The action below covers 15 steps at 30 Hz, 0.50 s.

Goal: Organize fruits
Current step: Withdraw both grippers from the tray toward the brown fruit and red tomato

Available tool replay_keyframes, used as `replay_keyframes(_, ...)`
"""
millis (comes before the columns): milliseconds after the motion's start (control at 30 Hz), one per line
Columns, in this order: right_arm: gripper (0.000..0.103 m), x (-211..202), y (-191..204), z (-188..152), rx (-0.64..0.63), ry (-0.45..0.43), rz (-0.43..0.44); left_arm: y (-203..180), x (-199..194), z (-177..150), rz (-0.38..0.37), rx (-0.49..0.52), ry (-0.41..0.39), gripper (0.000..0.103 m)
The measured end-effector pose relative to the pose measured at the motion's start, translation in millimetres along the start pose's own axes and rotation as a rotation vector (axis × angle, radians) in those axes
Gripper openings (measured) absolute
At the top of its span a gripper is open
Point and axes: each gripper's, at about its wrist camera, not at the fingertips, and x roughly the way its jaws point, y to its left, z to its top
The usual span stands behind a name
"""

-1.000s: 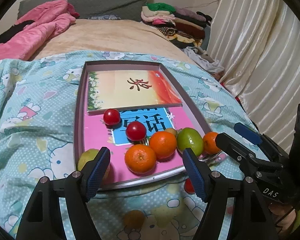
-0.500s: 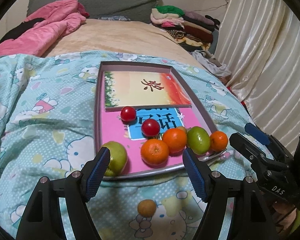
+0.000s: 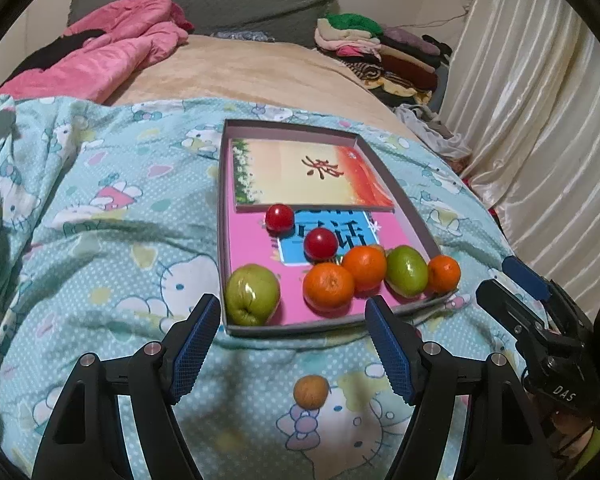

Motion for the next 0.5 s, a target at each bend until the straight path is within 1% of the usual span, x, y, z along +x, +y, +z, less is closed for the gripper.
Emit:
replay_keyframes(167, 0.084, 0.6, 2.0, -4.2, 0.008, 0.033, -0.004, -5.9, 3.5, -10.0, 0.005, 0.017, 0.033, 0.076)
replay_keyframes(367, 0.084, 2.3, 4.2, -7.2, 0.003, 0.053, -0.001, -15.2, 3.9, -16.8, 0.019, 0.054, 0.041, 0.076)
replay_keyframes(500, 0.084, 4.0, 3.5, -9.5, 0.007, 0.070, 0.004, -17.4, 6.1, -20.6, 0.016, 0.057, 0.057, 0.076)
